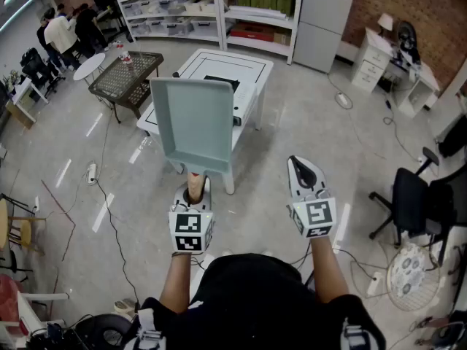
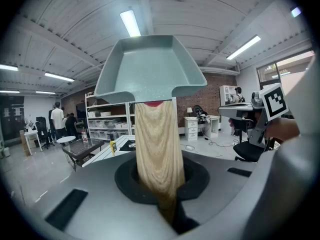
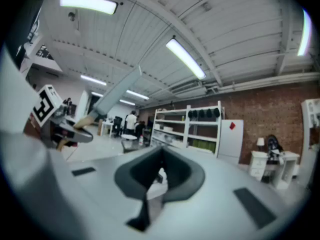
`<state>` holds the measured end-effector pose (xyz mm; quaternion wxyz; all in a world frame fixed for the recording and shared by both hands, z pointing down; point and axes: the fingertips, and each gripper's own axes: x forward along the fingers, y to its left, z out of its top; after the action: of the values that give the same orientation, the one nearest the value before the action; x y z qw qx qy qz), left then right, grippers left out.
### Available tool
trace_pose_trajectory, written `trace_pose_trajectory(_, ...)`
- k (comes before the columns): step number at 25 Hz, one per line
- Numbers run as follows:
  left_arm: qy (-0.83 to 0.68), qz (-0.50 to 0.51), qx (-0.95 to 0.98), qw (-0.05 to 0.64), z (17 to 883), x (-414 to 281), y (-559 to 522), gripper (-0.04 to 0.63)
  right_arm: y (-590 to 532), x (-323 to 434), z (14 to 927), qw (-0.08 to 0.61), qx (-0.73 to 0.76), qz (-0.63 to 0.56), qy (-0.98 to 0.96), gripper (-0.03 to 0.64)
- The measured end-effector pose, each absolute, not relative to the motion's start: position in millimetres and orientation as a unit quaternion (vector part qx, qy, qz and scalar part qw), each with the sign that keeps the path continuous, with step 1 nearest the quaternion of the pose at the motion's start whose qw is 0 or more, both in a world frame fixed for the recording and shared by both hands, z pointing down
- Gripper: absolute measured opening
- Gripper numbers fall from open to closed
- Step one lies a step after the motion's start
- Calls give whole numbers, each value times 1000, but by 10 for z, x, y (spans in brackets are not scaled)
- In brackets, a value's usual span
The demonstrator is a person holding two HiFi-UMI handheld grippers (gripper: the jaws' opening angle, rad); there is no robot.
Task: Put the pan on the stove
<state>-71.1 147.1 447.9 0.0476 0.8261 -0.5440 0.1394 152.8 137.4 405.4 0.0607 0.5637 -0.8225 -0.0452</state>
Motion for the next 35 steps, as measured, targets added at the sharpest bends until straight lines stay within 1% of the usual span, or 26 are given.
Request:
trace_pose_trajectory(10,-551,158,818,53,4522,-668,1551,38,1432,1465,4085,60,542,-48,-837,35)
trace_pose_trajectory(15,-566,163,806,59,4578,-609,1612,38,1450,1550,4123,67,531,-52,-843,35)
trace_pose_trajectory(23,-591,168,786,63,4716,-561,1832,38,1576,1613,4368,75,497,-49,-863,35)
trace_pose_trajectory(30,-595,185,779,69,4782,-547,1802,38,1526,1550,4430,69,466,-46,-881,35)
trace_pose_trajectory(35,-589,193,781,78,4866,-587,1574,40,1330,1440,4531,80,456,-40,-886,35)
